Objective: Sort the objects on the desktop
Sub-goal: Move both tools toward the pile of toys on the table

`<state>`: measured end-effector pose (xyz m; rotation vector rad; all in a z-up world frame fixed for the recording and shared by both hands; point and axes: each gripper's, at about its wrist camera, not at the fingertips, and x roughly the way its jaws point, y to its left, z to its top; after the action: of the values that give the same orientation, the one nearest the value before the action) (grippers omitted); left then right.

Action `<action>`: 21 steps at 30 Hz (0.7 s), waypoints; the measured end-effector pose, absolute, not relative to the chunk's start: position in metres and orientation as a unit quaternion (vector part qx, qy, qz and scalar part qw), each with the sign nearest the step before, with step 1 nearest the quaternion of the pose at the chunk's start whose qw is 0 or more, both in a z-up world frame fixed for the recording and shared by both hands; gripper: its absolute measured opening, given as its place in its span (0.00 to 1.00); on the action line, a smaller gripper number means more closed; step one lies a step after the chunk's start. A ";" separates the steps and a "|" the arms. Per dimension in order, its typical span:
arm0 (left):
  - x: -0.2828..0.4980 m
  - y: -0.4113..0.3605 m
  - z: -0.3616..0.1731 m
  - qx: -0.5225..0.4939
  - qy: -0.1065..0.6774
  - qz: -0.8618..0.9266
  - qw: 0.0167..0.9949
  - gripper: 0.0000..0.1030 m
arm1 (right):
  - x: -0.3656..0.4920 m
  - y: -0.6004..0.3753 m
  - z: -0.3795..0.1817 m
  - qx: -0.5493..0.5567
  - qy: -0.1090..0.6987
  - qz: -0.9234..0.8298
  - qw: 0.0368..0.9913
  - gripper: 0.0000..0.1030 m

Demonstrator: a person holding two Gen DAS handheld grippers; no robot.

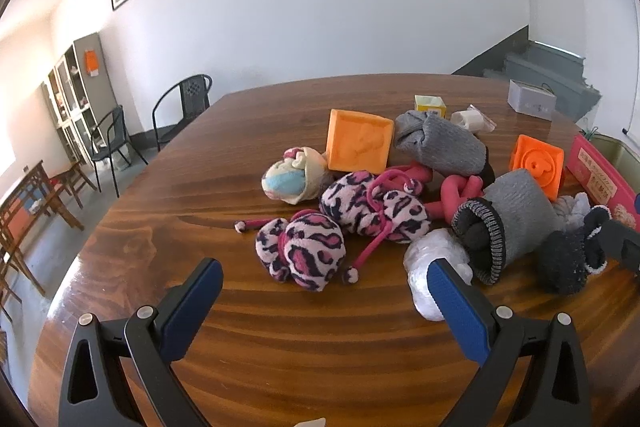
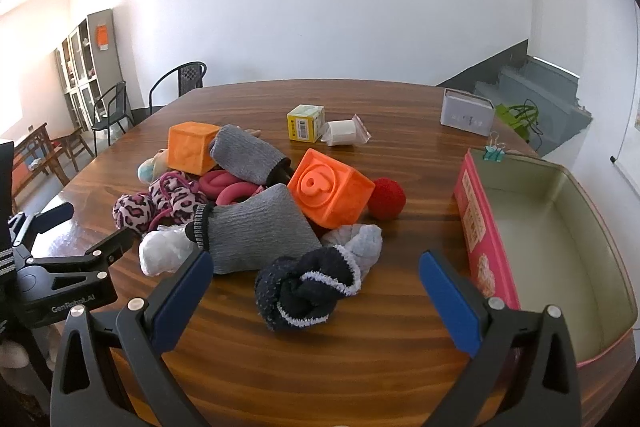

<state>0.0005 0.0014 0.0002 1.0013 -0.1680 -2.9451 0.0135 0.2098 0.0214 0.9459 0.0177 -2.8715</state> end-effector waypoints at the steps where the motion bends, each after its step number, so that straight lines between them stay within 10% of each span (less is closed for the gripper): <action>1: 0.001 0.003 0.000 0.322 -0.055 -0.945 0.012 1.00 | 0.014 0.210 0.021 0.314 0.003 -0.948 0.060 1.00; 21: -0.001 0.001 -0.005 0.353 -0.026 -0.935 -0.027 1.00 | 0.005 0.220 0.009 0.364 -0.038 -0.927 0.077 1.00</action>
<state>-0.0005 0.0013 -0.0047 1.1277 -0.0823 -2.9897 0.0054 0.2199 0.0088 1.0910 -0.1133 -2.7787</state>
